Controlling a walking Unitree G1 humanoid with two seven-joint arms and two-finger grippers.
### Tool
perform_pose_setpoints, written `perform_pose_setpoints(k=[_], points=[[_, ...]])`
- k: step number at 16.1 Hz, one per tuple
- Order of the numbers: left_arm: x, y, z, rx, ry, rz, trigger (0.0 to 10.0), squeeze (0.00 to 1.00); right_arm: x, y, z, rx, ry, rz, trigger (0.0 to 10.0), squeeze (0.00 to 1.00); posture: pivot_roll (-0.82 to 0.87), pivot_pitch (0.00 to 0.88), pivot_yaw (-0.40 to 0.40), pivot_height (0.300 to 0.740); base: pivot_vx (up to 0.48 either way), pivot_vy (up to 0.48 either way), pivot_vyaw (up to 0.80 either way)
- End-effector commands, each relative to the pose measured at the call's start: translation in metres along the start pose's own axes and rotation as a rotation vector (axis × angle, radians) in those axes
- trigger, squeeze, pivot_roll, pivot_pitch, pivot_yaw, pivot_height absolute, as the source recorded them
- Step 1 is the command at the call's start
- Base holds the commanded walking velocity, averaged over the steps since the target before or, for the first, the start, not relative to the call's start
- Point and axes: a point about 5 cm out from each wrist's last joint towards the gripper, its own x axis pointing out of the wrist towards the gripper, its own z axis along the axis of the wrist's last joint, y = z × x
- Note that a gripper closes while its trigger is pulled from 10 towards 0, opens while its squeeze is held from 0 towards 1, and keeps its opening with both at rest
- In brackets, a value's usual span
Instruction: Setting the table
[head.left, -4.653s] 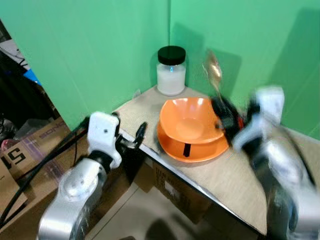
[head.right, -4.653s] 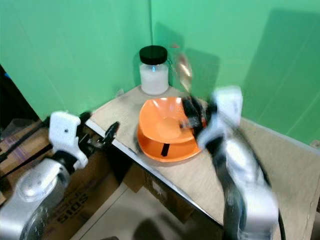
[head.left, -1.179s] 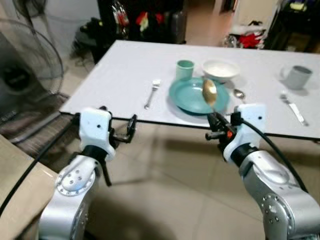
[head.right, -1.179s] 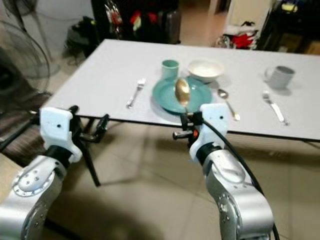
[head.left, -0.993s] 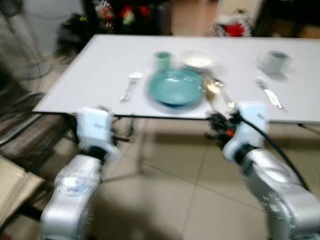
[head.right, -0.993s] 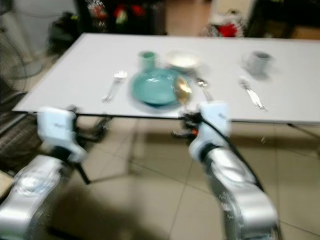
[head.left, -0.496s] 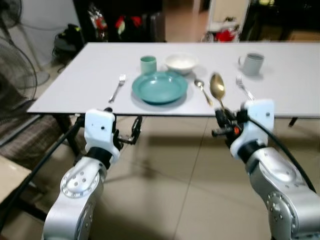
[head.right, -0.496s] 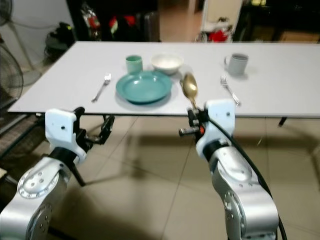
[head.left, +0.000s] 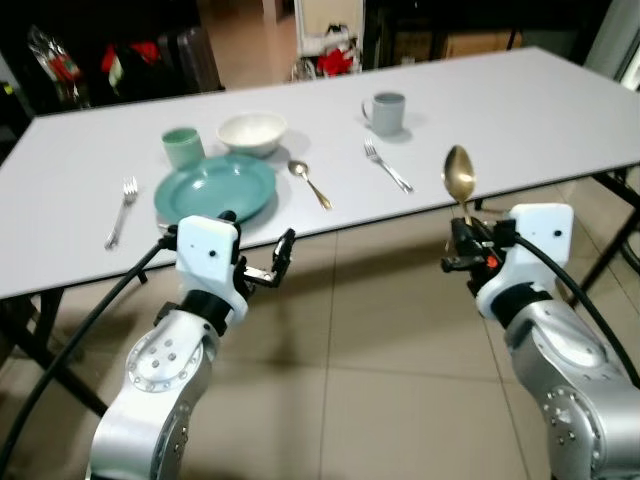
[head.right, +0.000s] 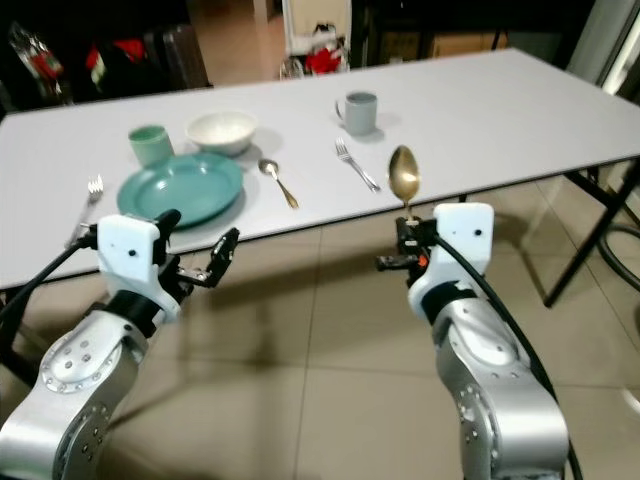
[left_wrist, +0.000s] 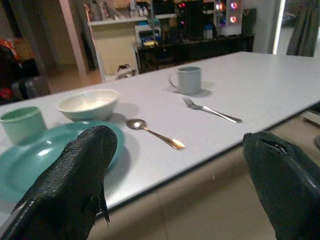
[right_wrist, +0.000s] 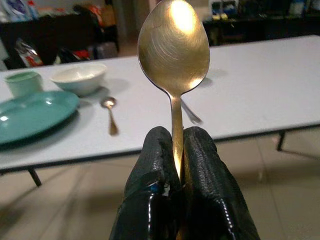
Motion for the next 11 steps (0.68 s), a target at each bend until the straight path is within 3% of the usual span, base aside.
perform_pose_setpoints(k=[1, 6, 11], points=[[-0.0018, 0.0069, -0.0005, 0.011, 0.006, 0.021, 10.0, 0.0, 0.0008, 0.0066, 0.0045, 0.007, -0.025, 0.032, 10.0, 0.0, -0.09, 0.0, 0.043, 0.74, 0.315, 0.0, 0.0], [-0.0032, 0.0082, -0.0018, 0.013, 0.008, 0.02, 10.0, 0.0, 0.0005, 0.0056, 0.0037, 0.004, -0.017, 0.03, 10.0, 0.0, -0.09, 0.0, 0.04, 0.74, 0.319, 0.0, -0.09], [-0.0034, 0.007, -0.0027, 0.008, 0.006, 0.012, 10.0, 0.0, 0.0008, 0.0061, 0.0025, 0.008, -0.012, 0.033, 10.0, 0.0, -0.09, 0.0, 0.037, 0.74, 0.319, 0.0, -0.79]])
